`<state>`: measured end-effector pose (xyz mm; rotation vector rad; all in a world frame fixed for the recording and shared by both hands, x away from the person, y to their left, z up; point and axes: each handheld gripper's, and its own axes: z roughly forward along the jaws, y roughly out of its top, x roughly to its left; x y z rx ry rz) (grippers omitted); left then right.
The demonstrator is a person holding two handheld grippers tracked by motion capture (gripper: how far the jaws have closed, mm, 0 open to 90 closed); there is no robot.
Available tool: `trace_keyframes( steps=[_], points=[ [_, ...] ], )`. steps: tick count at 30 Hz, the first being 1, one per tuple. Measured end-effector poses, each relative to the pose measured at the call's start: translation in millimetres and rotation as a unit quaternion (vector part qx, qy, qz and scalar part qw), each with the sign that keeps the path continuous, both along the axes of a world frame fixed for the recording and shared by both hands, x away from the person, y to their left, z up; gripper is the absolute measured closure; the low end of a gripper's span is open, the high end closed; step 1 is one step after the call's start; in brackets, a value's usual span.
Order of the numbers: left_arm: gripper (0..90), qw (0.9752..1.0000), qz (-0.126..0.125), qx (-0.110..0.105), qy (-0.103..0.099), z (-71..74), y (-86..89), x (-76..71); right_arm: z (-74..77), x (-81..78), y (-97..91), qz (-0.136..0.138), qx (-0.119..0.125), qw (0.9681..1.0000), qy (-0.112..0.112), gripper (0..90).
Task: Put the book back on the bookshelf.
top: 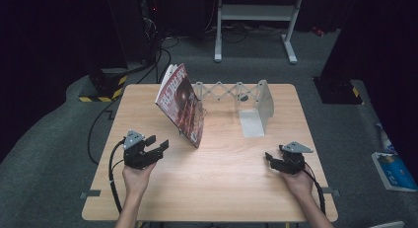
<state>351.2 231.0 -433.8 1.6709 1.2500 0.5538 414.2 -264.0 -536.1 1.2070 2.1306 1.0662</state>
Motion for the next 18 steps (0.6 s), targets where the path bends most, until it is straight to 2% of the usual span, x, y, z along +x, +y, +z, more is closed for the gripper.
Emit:
trace_keyframes(
  steps=[7,18],
  points=[
    [41.6,1.0000,-0.002,0.002,0.007,-6.3,-3.1,0.7,0.0,0.0,0.0,0.000,0.000,1.0000,0.000,30.5],
    [39.6,0.9994,-0.003,-0.011,0.032,-16.4,-6.8,4.7,0.0,-0.1,0.0,0.000,0.000,1.0000,0.000,30.6]
  ],
)
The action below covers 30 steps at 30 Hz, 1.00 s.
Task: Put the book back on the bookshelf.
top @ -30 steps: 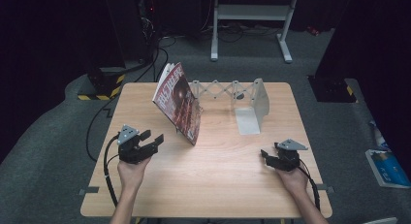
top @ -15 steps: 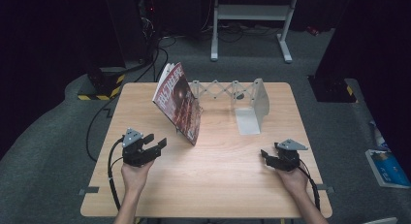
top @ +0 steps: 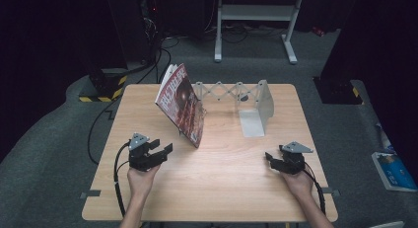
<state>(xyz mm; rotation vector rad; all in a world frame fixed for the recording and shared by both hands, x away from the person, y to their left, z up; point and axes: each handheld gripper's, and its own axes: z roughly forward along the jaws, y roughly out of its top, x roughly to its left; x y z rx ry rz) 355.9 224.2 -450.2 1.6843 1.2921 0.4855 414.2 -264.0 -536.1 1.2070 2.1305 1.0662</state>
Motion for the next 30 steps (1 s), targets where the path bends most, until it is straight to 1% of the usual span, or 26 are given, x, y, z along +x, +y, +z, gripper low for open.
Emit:
trace_keyframes(
  steps=[3,6,10,24,30],
  points=[
    [39.5,1.0000,0.000,-0.001,0.003,-2.9,-1.3,1.0,0.0,0.0,0.0,0.000,0.000,1.0000,0.000,30.6],
    [39.3,1.0000,0.001,0.003,0.006,-5.1,-2.6,2.0,0.0,0.0,0.0,0.000,0.000,1.0000,0.000,30.6],
    [39.4,0.9999,0.001,0.004,0.011,-8.2,-4.4,3.6,0.0,0.0,0.0,0.000,0.000,1.0000,0.000,30.6],
    [39.0,0.9994,0.005,0.023,0.024,-20.3,-12.7,11.5,0.0,0.0,0.0,0.000,0.000,1.0000,0.000,30.6],
    [40.2,0.9993,0.010,0.023,0.029,-25.7,-13.4,15.0,0.0,0.0,0.0,0.000,0.000,1.0000,0.000,30.5]
  ],
)
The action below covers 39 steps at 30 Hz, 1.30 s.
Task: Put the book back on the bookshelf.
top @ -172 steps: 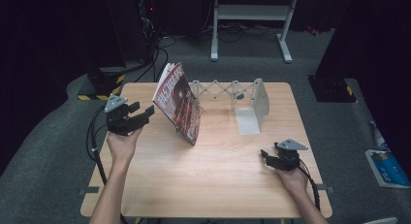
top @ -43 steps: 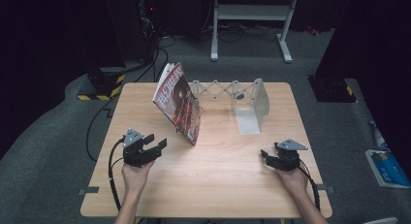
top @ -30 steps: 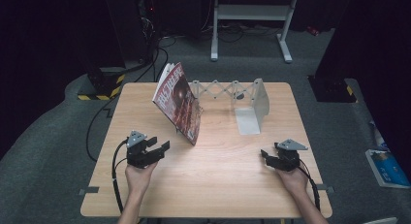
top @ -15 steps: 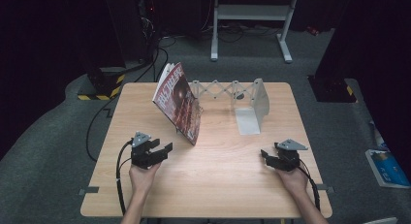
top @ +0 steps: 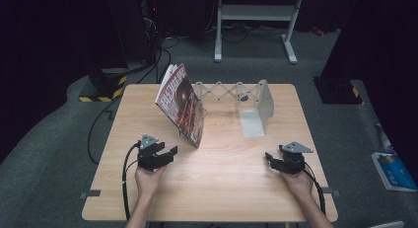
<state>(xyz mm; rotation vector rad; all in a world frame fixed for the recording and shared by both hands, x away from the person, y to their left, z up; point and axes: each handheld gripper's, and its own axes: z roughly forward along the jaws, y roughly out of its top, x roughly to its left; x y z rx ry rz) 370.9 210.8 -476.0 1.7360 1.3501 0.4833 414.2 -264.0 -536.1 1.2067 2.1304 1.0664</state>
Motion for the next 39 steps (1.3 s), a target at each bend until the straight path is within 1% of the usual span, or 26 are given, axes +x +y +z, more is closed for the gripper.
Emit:
trace_keyframes(
  steps=[4,6,8,11,13,17,19,21,24,27,37,39],
  points=[
    [40.3,1.0000,0.005,-0.002,0.005,-4.3,0.5,2.9,0.0,0.0,0.0,0.000,0.000,1.0000,0.000,30.5],
    [40.3,0.9999,0.007,0.004,0.009,-6.0,-0.1,4.6,0.0,0.0,0.0,0.000,0.000,1.0000,0.000,30.5],
    [40.6,0.9999,0.009,0.007,0.008,-7.9,-0.9,6.4,0.0,0.0,0.0,0.000,0.000,1.0000,0.000,30.6],
    [41.7,0.9998,0.011,0.017,0.005,-10.9,-2.2,8.8,0.0,0.0,0.0,0.000,0.000,1.0000,0.000,30.6],
    [42.1,0.9996,0.012,0.023,0.009,-13.6,-2.9,10.9,0.0,0.0,0.0,0.000,0.000,1.0000,0.000,30.6],
    [42.6,0.9994,0.017,0.027,0.011,-19.0,-3.8,13.6,0.0,0.0,0.0,0.000,0.000,1.0000,0.000,30.6],
    [42.8,0.9992,0.020,0.032,0.012,-21.7,-4.1,15.0,0.0,0.0,0.0,0.000,0.000,1.0000,0.000,30.5],
    [43.3,0.9988,0.024,0.041,0.012,-23.8,-4.5,16.3,0.0,0.0,0.0,0.000,0.000,1.0000,0.000,30.5],
    [43.6,0.9984,0.030,0.046,0.009,-26.7,-4.4,18.8,0.0,0.0,0.0,0.000,0.000,1.0000,0.000,30.6],
    [43.6,0.9978,0.031,0.058,0.007,-30.2,-6.0,21.4,0.0,0.0,0.0,0.000,0.000,1.0000,0.000,30.6],
    [43.3,0.9952,0.047,0.086,0.010,-40.5,-8.7,27.0,0.0,0.0,0.0,0.000,0.000,1.0000,0.000,30.5],
    [43.4,0.9948,0.047,0.089,0.015,-42.3,-8.9,28.0,0.0,0.0,0.0,0.000,0.000,1.0000,0.000,30.6]
  ],
)
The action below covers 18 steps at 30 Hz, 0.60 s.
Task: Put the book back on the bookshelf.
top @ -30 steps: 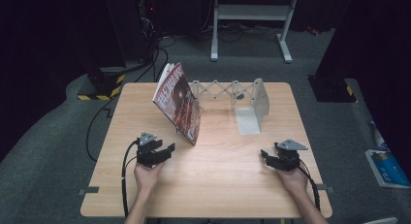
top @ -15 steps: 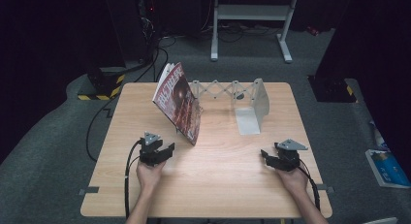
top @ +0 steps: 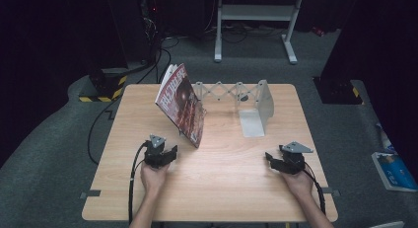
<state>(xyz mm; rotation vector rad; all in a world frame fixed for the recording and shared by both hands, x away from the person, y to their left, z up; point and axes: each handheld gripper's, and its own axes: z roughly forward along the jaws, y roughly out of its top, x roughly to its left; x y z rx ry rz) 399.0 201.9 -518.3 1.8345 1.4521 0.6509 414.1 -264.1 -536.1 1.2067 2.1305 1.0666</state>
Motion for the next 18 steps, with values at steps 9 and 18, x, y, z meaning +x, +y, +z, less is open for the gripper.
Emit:
trace_keyframes(
  steps=[9,18],
  points=[
    [43.3,0.9998,0.007,0.016,0.002,-6.4,-1.4,3.2,0.0,0.0,-0.1,0.001,-0.001,1.0000,0.000,30.5],
    [42.6,0.9996,0.015,0.024,0.003,-10.2,-1.8,4.9,0.0,0.0,0.0,0.000,0.000,1.0000,0.000,30.5]
  ],
)
